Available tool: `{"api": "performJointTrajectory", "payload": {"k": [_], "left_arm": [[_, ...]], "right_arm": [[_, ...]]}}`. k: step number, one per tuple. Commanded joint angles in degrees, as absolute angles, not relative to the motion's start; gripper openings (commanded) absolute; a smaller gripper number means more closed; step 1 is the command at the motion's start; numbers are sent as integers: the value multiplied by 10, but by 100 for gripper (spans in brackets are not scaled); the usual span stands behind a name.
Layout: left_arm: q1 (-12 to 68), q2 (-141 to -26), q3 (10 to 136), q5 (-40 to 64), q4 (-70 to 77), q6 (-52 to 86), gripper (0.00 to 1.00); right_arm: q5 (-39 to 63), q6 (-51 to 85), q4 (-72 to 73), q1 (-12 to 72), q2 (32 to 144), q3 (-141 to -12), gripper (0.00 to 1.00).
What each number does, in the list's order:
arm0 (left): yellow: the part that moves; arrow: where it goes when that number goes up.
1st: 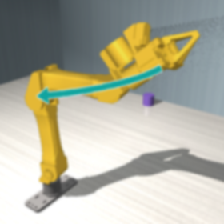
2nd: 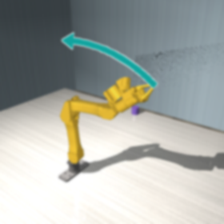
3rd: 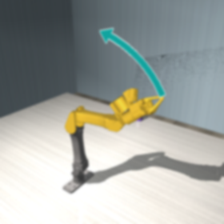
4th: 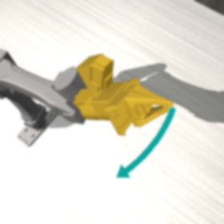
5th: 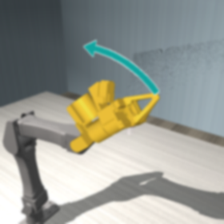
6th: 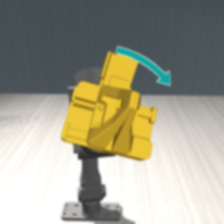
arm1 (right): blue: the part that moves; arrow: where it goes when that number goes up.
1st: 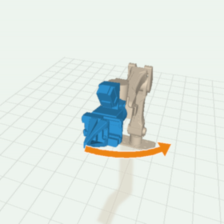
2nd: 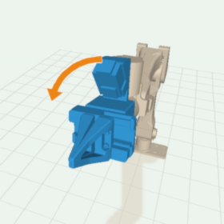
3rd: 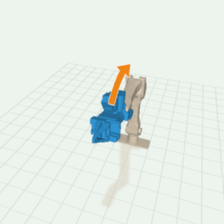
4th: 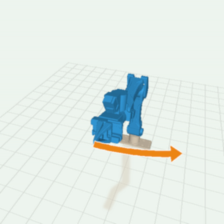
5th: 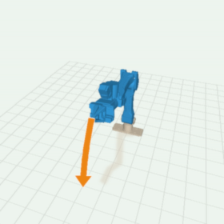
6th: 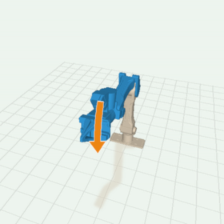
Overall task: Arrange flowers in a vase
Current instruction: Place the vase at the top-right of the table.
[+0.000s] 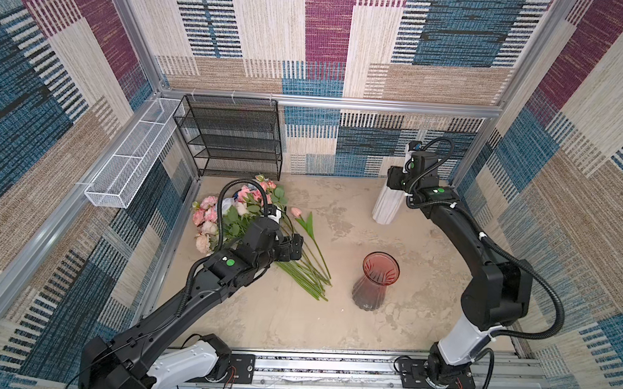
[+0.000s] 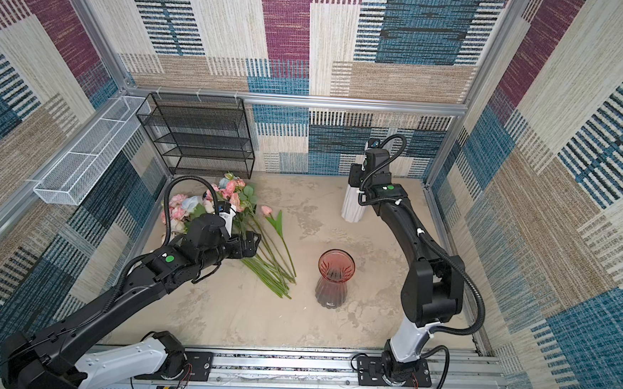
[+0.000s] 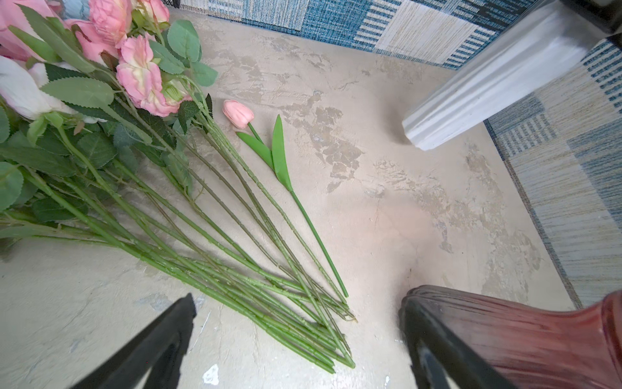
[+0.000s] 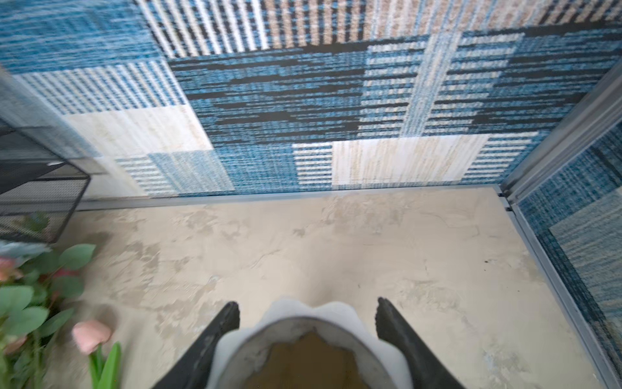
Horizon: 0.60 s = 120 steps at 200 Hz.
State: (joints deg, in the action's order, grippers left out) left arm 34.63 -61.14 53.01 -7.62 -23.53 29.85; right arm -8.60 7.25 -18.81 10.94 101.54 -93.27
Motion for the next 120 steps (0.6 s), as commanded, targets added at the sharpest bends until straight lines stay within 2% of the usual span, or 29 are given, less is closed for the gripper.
{"api": "performJointTrajectory", "payload": {"k": [1,64,90,120], "left_arm": [[346,-605,526,-91,-243,318,98],[345,-598,522,-99,-249,319,98],[345,-596,521,-99,-252,319,98],[345,-595,521,-101,-254,318,98]], "right_arm": [[-111,65,-160,101,1047,-973,53],[-92,80,-186,91,1108,-1023,62],[-84,86,-189,91,1112,-1017,71],[-71,91,-188,91,1108,-1008,90]]}}
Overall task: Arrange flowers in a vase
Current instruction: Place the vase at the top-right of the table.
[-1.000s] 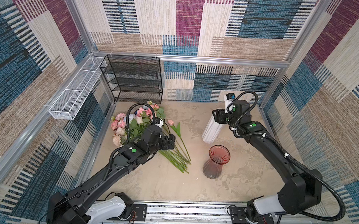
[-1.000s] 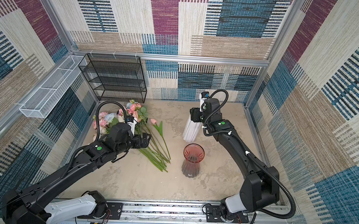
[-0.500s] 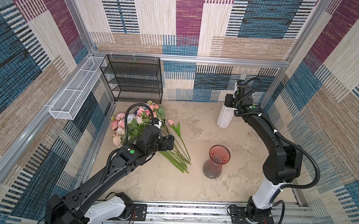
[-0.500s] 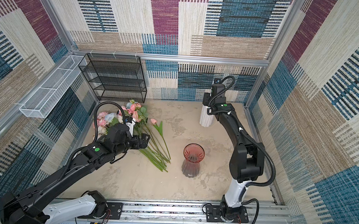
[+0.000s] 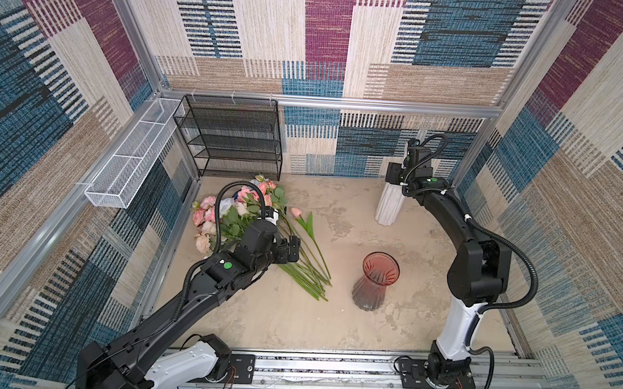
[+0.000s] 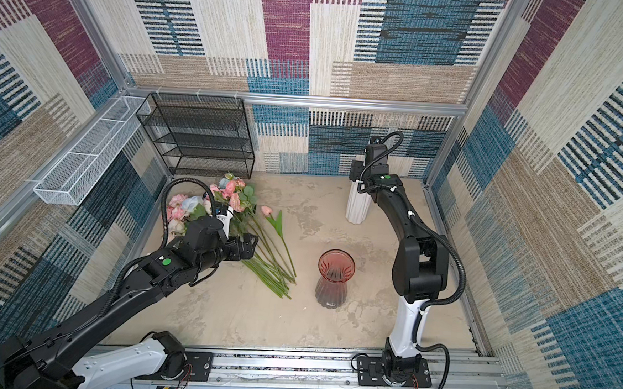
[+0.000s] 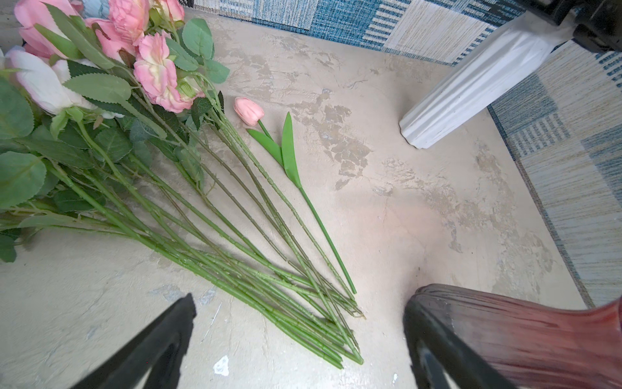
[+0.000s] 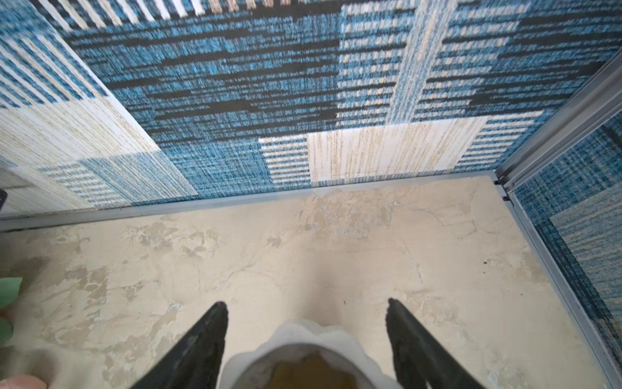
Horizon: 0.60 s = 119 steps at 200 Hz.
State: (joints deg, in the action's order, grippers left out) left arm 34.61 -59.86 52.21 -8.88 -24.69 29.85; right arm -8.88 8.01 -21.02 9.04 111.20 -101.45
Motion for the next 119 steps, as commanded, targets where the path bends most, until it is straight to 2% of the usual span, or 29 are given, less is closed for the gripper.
{"api": "performJointTrajectory", "payload": {"k": [1,7,13,119], "left_arm": [[345,-595,521,-101,-254,319,98],[345,-595,521,-101,-255,319,98],[345,-595,521,-101,-255,319,98],[344,-590,522,-109,-255,330,99]], "right_arm": [[-71,91,-188,91,1108,-1008,91],[-69,92,-187,91,1105,-1007,93],[-69,93,-186,90,1102,-1006,100],[-18,104,-162,91,987,-983,100]]}}
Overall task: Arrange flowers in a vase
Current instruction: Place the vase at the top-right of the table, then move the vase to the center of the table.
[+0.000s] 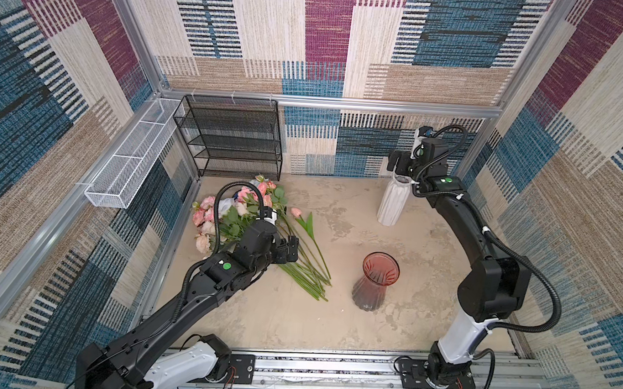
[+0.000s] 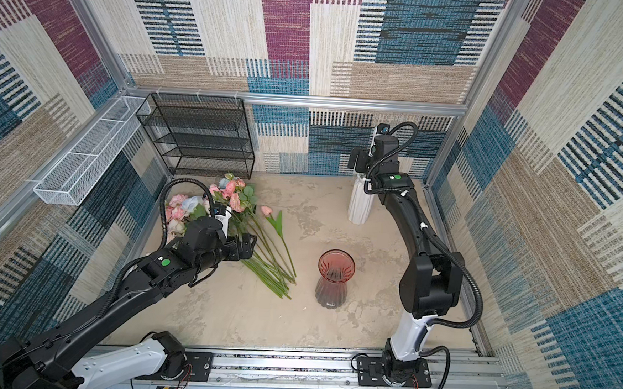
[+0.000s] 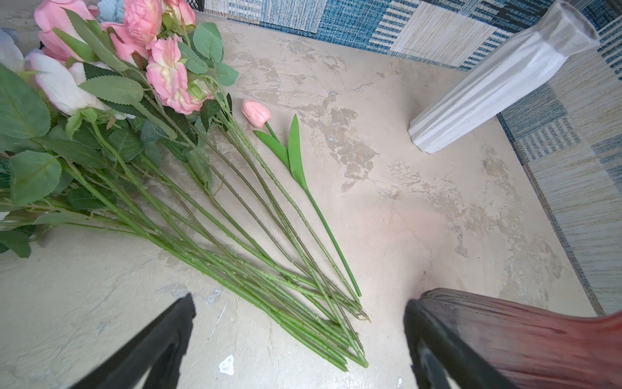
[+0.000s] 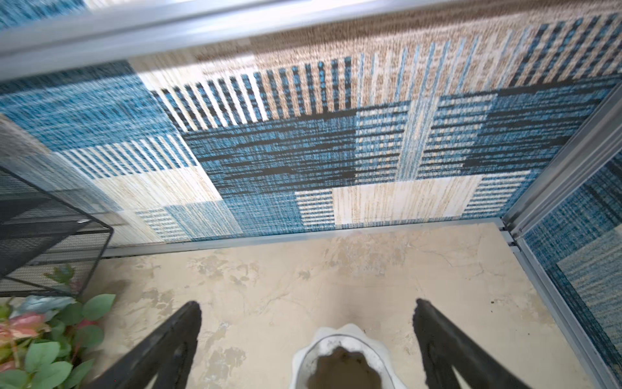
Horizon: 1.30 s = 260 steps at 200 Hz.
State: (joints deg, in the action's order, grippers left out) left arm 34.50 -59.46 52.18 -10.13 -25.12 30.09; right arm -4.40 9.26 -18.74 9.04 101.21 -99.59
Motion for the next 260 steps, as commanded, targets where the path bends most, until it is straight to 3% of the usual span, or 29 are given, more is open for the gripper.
{"api": "performJointTrajectory", "payload": {"k": [1,83,158,178,197,209,231,260], "left_arm": [[344,-590,522,-109,-255,330,99],[340,-547,513,-152,-243,323,99],[339,-458,494,-255,-208,318,100],[328,-469,503,-265,-197,303,89],[283,-511,526,-192,-199,303,69],[238,-552,546,-137,-230,325,63],[159,-630,526,3,-211,371,60],[146,-719,507,84,-131,398,54]], "right_arm": [[-17,104,-161,92,986,-983,100],[10,99,-133,140,843,-920,100],[55,127,-105,194,700,-752,100],[69,133,-103,199,675,-723,100],[77,133,-113,201,661,-712,100],[84,133,-121,202,657,-708,100],[84,133,-123,202,646,-690,100],[93,144,-133,202,646,-676,100]]}}
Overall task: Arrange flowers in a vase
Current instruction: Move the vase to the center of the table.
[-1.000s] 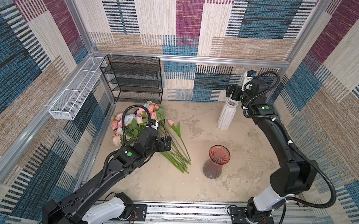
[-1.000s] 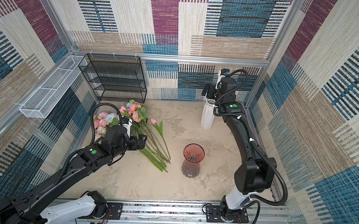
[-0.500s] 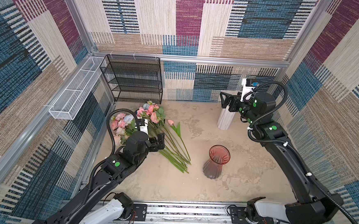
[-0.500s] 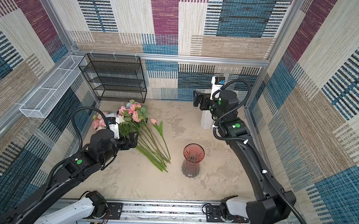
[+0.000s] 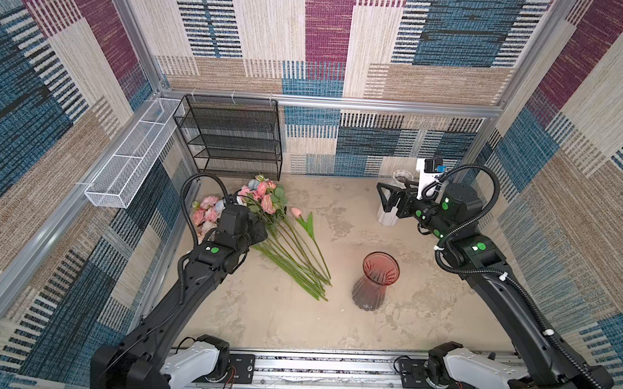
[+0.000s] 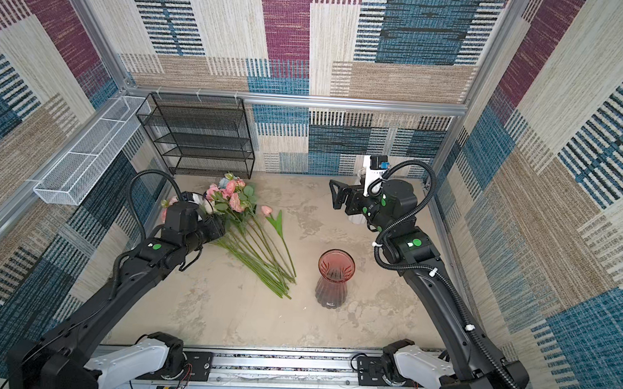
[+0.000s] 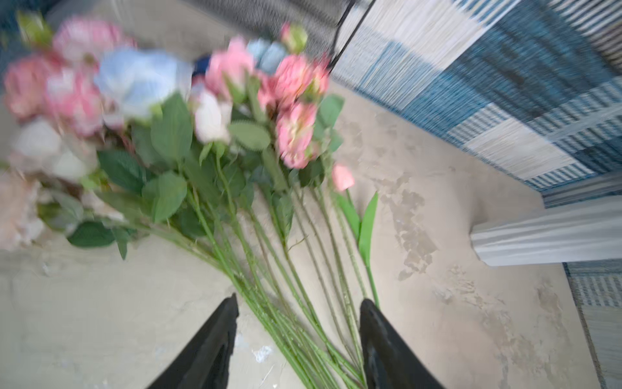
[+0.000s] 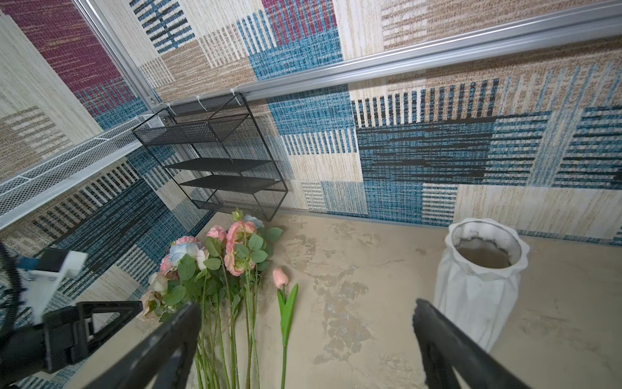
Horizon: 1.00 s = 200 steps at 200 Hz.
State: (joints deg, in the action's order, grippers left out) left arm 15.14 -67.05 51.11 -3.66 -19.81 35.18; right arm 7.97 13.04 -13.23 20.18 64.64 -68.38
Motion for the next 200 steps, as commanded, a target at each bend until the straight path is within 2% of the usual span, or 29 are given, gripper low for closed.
{"api": "performJointTrajectory", "payload": {"k": [1,50,69,95,141,200], "left_arm": [[146,-722,507,86,-129,400,54],[146,-789,516,131,-79,429,55],[146,-802,520,144,-83,427,51],[147,-802,510,163,-82,433,50],[162,-781,478,205,-67,450,50],[167,-731,457,221,-73,446,50]], "right_arm": [[93,145,-134,202,646,-676,100],[33,208,-184,201,624,-605,100],[61,213,-197,200,600,-580,100],[108,219,-253,201,576,-570,98],[188,246,-364,201,538,-564,89],[189,255,-495,201,530,-563,76]]}}
